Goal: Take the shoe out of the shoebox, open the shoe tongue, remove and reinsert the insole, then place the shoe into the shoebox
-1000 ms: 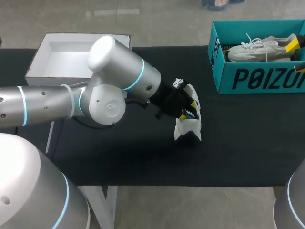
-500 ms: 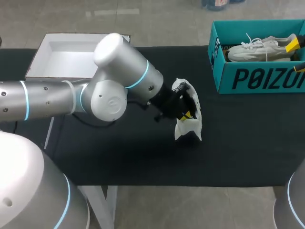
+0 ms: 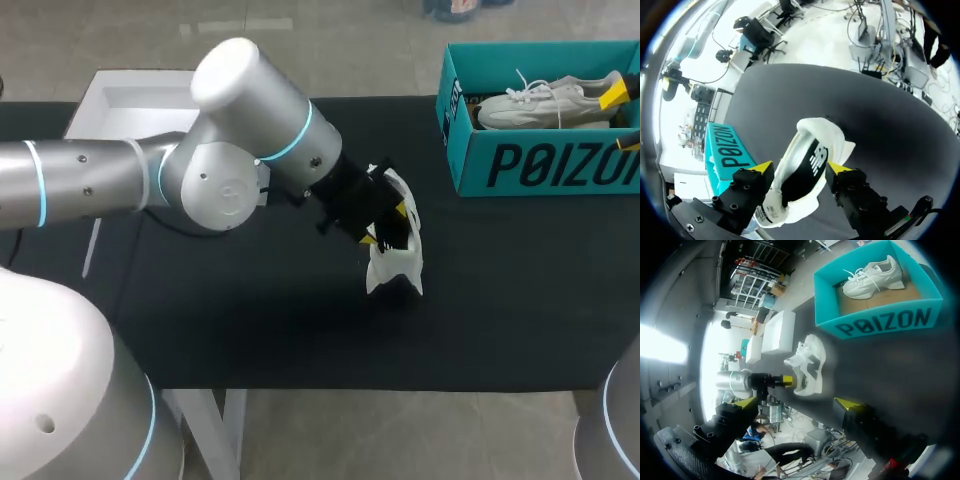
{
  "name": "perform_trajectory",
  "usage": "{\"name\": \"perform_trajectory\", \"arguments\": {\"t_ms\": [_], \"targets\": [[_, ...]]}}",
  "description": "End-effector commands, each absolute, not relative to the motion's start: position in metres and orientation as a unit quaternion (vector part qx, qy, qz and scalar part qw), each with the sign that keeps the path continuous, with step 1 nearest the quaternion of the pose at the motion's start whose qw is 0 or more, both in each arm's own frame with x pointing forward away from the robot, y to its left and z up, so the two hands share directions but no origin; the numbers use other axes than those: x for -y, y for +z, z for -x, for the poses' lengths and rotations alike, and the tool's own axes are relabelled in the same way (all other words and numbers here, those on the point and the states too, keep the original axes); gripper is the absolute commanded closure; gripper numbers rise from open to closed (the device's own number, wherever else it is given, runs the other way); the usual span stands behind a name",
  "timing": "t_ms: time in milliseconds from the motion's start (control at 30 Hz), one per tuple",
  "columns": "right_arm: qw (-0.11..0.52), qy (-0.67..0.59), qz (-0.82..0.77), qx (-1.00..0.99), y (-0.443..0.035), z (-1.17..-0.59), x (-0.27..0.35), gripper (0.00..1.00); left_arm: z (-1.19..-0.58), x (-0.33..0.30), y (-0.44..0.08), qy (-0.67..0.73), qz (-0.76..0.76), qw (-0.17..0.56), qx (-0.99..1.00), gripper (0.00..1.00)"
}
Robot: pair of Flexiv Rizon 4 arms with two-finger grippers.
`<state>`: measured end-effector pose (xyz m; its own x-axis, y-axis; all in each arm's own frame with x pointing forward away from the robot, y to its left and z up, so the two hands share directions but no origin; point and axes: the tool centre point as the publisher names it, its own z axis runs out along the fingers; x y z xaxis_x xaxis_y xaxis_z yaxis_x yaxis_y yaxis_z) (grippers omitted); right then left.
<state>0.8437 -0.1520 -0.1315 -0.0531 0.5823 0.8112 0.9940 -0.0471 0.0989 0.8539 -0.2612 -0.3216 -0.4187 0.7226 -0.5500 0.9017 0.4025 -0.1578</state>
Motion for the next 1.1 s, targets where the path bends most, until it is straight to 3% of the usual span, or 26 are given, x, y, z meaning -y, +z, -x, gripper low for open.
{"name": "perform_trajectory", "arguments": {"t_ms": [33,267,567,1100], "targets": [[0.284,-0.360,0.628,0.629,-0.131,-0.844,0.152,0.00,-0.859,0.272,-0.326,-0.184,-0.523,0.193,-0.810,1.00],[0.284,-0.360,0.628,0.629,-0.131,-0.844,0.152,0.00,-0.869,0.285,-0.338,-0.086,-0.609,0.178,-0.768,1.00],[0.284,-0.360,0.628,0.629,-0.131,-0.844,0.152,0.00,-0.872,0.278,-0.358,-0.085,-0.647,0.015,-0.758,1.00],[0.284,-0.360,0.628,0.629,-0.131,-0.844,0.152,0.00,-0.844,0.270,-0.393,-0.035,-0.698,-0.055,-0.713,1.00]]}}
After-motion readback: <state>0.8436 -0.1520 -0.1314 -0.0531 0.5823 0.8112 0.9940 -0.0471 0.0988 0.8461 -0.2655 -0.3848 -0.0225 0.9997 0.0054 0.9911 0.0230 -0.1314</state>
